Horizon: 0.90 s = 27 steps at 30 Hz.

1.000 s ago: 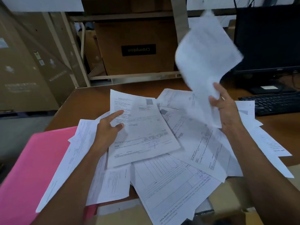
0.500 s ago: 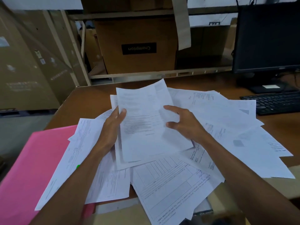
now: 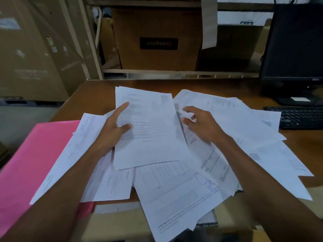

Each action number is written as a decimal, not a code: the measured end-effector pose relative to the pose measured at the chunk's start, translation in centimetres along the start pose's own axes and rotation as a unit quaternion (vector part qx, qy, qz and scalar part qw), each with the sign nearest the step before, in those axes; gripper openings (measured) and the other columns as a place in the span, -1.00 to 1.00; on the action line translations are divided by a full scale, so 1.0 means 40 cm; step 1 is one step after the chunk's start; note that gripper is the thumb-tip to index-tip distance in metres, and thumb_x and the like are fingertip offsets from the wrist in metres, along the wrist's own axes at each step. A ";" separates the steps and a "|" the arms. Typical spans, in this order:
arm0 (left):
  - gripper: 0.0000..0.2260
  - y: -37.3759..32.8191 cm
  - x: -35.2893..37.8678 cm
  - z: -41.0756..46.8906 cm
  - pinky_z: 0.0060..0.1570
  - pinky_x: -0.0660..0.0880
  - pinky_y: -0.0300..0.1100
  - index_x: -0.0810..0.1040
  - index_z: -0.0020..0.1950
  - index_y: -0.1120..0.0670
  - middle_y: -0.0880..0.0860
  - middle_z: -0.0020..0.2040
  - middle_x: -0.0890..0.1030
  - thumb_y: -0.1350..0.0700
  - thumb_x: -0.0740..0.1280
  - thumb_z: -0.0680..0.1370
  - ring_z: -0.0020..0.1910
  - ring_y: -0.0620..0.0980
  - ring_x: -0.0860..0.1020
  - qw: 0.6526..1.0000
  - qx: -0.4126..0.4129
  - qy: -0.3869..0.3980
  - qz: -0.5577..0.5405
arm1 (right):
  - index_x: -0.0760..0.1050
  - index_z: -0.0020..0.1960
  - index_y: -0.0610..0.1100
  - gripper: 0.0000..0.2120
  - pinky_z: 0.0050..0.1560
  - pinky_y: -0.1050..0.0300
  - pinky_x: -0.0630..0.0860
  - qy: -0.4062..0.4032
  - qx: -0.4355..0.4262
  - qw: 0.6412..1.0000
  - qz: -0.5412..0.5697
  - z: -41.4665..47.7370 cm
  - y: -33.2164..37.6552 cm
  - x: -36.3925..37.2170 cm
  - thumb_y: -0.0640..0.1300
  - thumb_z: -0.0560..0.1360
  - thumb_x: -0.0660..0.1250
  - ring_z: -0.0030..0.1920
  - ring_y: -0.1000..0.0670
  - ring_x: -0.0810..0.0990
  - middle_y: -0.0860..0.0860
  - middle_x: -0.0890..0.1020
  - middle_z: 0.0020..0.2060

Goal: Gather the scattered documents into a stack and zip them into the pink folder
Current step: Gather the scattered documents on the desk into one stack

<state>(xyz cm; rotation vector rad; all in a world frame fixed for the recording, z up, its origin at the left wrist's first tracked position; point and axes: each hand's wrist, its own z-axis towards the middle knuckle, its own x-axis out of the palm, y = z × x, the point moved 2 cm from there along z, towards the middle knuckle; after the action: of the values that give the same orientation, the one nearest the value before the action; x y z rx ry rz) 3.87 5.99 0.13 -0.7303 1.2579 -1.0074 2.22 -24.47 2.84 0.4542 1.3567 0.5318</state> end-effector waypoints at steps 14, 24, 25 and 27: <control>-0.53 0.003 -0.002 0.001 0.30 0.51 0.02 0.45 0.43 -0.27 -0.13 0.45 0.42 0.19 0.36 0.62 0.33 0.02 0.46 0.997 -0.040 -0.015 -0.066 | 0.61 0.15 0.17 -0.68 0.11 0.11 0.44 0.113 0.070 0.986 -0.097 0.005 -0.098 -0.117 -0.06 0.45 0.55 0.18 0.01 0.53 0.10 0.50 0.26; -0.57 -0.003 -0.007 0.005 0.17 0.48 -0.18 0.48 0.41 -0.21 -0.11 0.45 0.44 0.16 0.39 0.61 0.31 -0.01 0.46 0.999 -0.028 -0.029 -0.037 | 0.58 0.23 0.06 -0.62 -0.33 0.20 0.51 -0.108 0.134 0.985 0.013 -0.053 -0.117 -0.212 -0.19 0.47 0.54 -0.04 -0.03 0.56 0.06 0.48 0.18; -0.57 -0.004 -0.007 0.004 0.14 0.47 -0.21 0.48 0.41 -0.21 -0.11 0.45 0.44 0.16 0.39 0.61 0.31 0.00 0.46 0.999 -0.030 -0.028 -0.035 | 0.59 0.20 0.08 -0.64 -0.27 0.17 0.55 -0.106 0.116 0.987 0.027 -0.058 -0.123 -0.220 -0.20 0.47 0.54 0.00 -0.03 0.58 0.07 0.51 0.20; -0.56 -0.009 -0.005 0.002 0.04 0.44 -0.29 0.47 0.42 -0.20 -0.10 0.46 0.43 0.17 0.38 0.61 0.32 -0.02 0.45 0.999 -0.027 -0.027 -0.030 | 0.65 0.14 0.08 -0.70 -0.06 0.09 0.60 -0.108 0.065 0.987 0.102 -0.061 -0.138 -0.238 -0.24 0.50 0.49 0.13 -0.06 0.62 0.07 0.59 0.21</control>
<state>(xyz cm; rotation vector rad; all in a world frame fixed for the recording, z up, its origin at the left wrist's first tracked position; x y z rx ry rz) 3.86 6.01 0.56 -0.8367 1.2258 -0.9994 -0.90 -34.62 6.69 0.7424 1.1465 0.5452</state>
